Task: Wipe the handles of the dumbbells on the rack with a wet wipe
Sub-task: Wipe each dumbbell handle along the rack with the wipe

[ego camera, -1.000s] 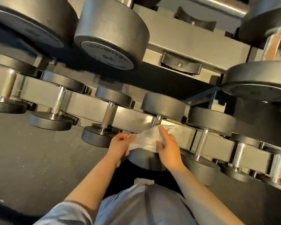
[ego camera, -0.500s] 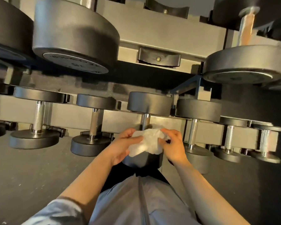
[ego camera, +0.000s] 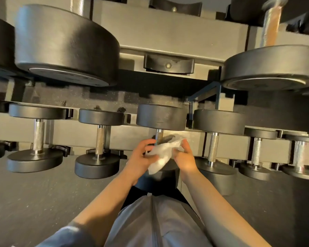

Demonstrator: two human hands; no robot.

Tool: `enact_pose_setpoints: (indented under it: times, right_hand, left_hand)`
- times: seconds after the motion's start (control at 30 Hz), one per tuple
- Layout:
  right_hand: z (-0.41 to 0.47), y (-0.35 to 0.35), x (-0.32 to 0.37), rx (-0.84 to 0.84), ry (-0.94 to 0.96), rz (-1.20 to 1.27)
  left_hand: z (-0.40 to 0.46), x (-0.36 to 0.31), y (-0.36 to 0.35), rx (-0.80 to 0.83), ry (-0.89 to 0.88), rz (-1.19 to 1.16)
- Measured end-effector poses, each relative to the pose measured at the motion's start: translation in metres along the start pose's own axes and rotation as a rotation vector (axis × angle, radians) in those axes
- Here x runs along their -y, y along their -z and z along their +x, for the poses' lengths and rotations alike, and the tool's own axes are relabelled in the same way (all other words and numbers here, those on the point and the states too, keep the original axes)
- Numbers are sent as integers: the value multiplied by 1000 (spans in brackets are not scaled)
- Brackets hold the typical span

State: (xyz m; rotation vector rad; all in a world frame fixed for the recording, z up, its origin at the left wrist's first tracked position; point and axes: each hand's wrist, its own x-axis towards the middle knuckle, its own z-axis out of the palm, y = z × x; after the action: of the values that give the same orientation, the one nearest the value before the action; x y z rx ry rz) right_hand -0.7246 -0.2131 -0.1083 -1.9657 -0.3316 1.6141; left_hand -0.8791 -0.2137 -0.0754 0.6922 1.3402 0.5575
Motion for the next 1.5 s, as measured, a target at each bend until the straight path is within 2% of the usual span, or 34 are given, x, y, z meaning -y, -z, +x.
enact_pose_setpoints:
  times: [0.2, 0.3, 0.4, 0.47, 0.5, 0.6, 0.67, 0.77, 0.83, 0.97, 1.17, 1.3, 1.4, 1.5]
  right_hand:
    - [45, -43, -6, 101, 6, -170]
    - [70, -69, -15, 10, 11, -258]
    - [87, -75, -16, -32, 23, -256]
    - [96, -70, -18, 49, 37, -164]
    - [100, -67, -18, 99, 20, -143]
    - [106, -60, -15, 204, -111, -107]
    - [105, -60, -12, 214, -130, -66]
    - [90, -63, -24, 123, -15, -78]
    - [79, -60, -37, 108, 52, -177]
    - [83, -61, -39, 93, 31, -363]
    - [95, -77, -25, -63, 68, -245]
    - [106, -78, 1, -29, 46, -193]
    - [102, -76, 1, -53, -51, -133]
    - [95, -67, -13, 88, -128, -177]
  left_hand:
    - [14, 35, 7, -378, -88, 234]
    - [23, 54, 0, -520, -6, 315]
    - [30, 73, -16, -536, 63, 457]
    - [32, 82, -26, -561, 74, 631]
    - [32, 84, -29, -584, 67, 646]
    - [34, 88, -30, -624, 30, 527]
    - [34, 90, -30, -617, 7, 507]
    - [34, 93, -29, -627, -1, 488]
    - [34, 93, -30, -631, 4, 477]
    - [33, 95, -31, -643, -19, 447]
    - [35, 99, -31, -653, -22, 442]
    - [36, 103, -31, -653, -25, 438]
    - [37, 102, -31, -656, -26, 440]
    - [35, 101, -31, -639, -20, 447]
